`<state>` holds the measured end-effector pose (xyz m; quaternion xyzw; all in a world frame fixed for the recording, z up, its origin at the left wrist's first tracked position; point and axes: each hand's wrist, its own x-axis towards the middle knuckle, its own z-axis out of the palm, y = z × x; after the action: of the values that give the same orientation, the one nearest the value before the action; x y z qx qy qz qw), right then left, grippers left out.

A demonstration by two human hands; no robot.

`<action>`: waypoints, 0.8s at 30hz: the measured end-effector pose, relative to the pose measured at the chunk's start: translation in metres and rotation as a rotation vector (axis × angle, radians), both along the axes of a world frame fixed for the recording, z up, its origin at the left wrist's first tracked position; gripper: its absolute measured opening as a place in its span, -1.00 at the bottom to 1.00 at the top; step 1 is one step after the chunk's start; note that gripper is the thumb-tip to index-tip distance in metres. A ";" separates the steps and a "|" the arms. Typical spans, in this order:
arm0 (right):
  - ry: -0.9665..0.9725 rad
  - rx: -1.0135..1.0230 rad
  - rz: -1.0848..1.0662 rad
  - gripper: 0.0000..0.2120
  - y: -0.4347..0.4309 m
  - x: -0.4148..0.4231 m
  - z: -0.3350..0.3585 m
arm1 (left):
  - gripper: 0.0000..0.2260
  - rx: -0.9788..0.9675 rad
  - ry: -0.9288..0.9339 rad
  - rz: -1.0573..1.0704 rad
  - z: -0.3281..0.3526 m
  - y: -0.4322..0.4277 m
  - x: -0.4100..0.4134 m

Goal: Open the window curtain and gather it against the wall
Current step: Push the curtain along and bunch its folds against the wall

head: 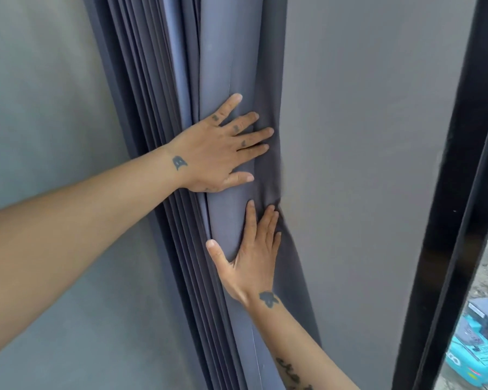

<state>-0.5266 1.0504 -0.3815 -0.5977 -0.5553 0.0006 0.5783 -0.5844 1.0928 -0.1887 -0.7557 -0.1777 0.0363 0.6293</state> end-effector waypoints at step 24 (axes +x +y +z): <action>-0.164 -0.167 0.255 -0.09 0.059 -0.013 -0.002 | -0.44 -0.191 -0.085 0.342 0.003 0.030 -0.030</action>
<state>-0.5396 1.1094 -0.3830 -0.5665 -0.6699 0.0714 0.4747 -0.6143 1.1226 -0.1861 -0.7717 -0.3256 0.1272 0.5314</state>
